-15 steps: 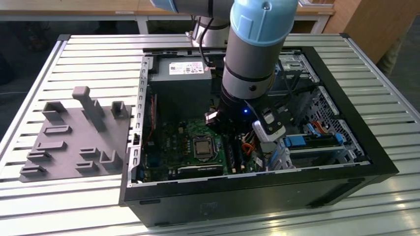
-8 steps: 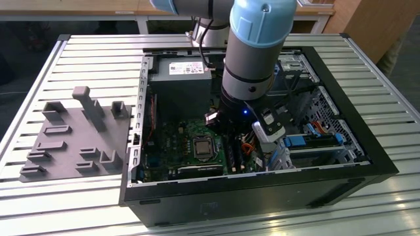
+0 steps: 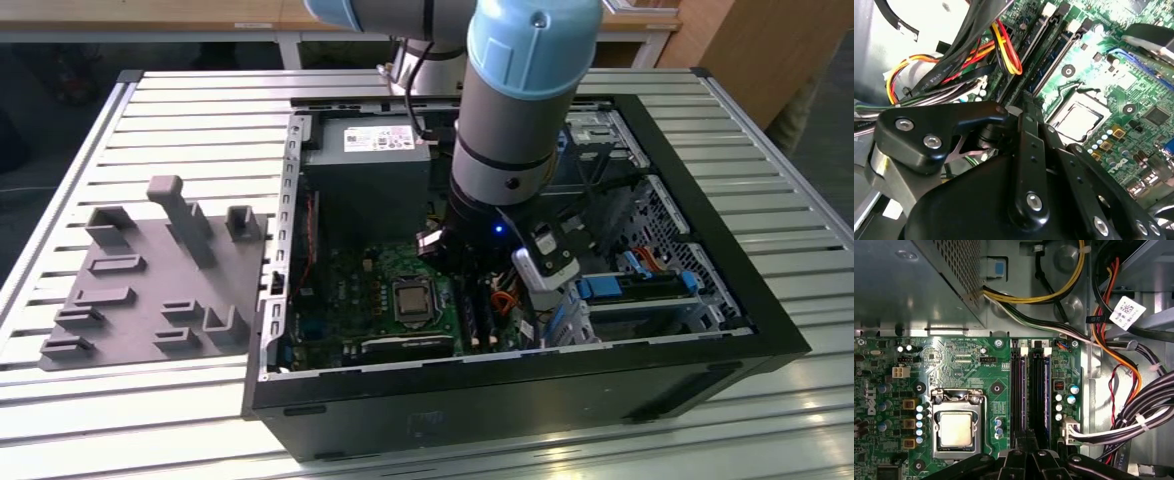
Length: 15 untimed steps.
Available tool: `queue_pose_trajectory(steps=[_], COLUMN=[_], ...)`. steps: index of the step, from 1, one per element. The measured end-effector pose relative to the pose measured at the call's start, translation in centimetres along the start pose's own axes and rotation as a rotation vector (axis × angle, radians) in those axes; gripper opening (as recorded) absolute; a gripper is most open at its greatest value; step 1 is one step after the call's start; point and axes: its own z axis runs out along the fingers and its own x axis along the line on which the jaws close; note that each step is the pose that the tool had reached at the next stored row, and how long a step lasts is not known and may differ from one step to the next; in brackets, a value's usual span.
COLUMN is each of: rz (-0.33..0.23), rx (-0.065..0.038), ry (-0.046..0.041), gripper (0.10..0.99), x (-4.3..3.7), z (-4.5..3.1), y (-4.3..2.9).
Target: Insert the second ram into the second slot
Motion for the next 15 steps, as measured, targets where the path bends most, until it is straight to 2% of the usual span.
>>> queue_pose_trajectory(steps=[5,9,15], rz=[0.0,0.0,0.0], rx=[0.001,0.001,0.001], ry=[0.0008,0.0008,0.0009], gripper=[0.106,0.106,0.106], x=[0.01,0.01,0.01], z=[-1.41,-2.03,-2.56], y=[0.01,0.03,0.05])
